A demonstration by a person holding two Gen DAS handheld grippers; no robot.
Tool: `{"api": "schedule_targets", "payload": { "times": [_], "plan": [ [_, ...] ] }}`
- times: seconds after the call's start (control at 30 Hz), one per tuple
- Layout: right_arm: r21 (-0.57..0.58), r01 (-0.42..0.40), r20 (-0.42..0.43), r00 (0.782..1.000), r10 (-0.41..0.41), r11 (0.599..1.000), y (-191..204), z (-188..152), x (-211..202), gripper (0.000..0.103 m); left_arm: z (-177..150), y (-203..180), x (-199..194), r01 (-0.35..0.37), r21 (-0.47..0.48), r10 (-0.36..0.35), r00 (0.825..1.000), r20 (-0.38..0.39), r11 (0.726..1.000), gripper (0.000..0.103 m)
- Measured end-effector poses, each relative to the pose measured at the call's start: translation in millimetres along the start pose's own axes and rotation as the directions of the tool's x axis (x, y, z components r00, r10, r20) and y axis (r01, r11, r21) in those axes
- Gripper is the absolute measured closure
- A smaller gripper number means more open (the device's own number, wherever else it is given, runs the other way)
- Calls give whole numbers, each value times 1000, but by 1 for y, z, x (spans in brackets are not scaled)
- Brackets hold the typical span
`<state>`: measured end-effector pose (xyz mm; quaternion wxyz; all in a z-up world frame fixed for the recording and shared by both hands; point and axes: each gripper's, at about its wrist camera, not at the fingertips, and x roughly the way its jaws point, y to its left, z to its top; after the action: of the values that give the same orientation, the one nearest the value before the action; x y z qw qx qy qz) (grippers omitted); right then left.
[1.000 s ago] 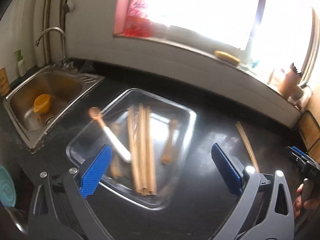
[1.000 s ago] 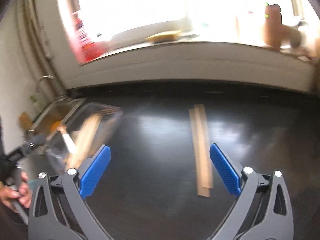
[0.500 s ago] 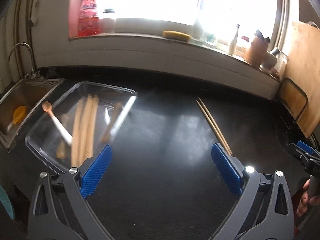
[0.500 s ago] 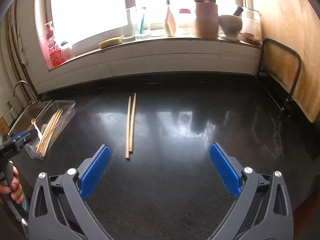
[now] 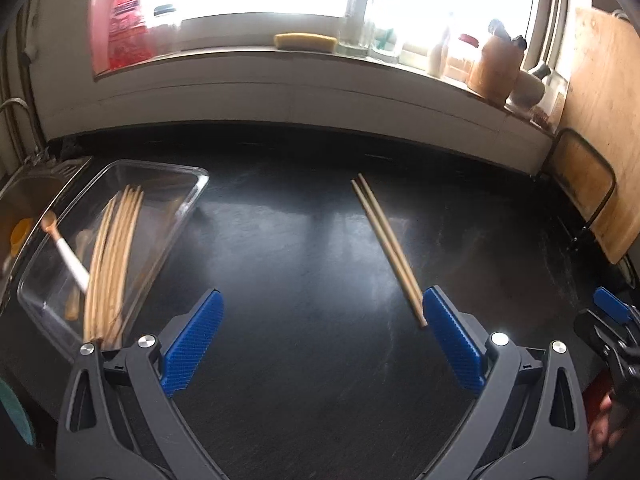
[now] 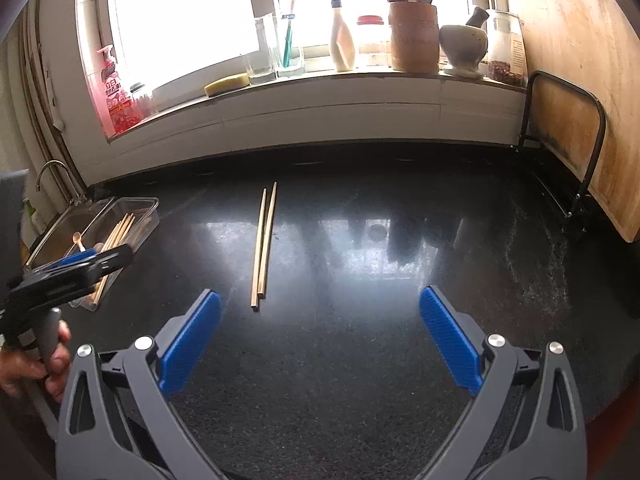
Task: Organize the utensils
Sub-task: 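Move both tools back over the last chopsticks on the counter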
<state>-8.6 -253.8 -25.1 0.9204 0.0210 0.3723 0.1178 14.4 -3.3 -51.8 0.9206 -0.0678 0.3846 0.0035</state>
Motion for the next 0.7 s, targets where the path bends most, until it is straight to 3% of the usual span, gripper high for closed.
{"api": "schedule_targets", "payload": {
  "times": [0.37,0.7],
  "plan": [
    [11,17,-29,999,-17,1000,-24,21,17,7,21,-38,89,-43,41,47,994,-103,998,6],
    [3,34,-69,997,-34,999,-34,42,58,7,34,-36,167,-87,27,90,973,-212,996,6]
  ]
}}
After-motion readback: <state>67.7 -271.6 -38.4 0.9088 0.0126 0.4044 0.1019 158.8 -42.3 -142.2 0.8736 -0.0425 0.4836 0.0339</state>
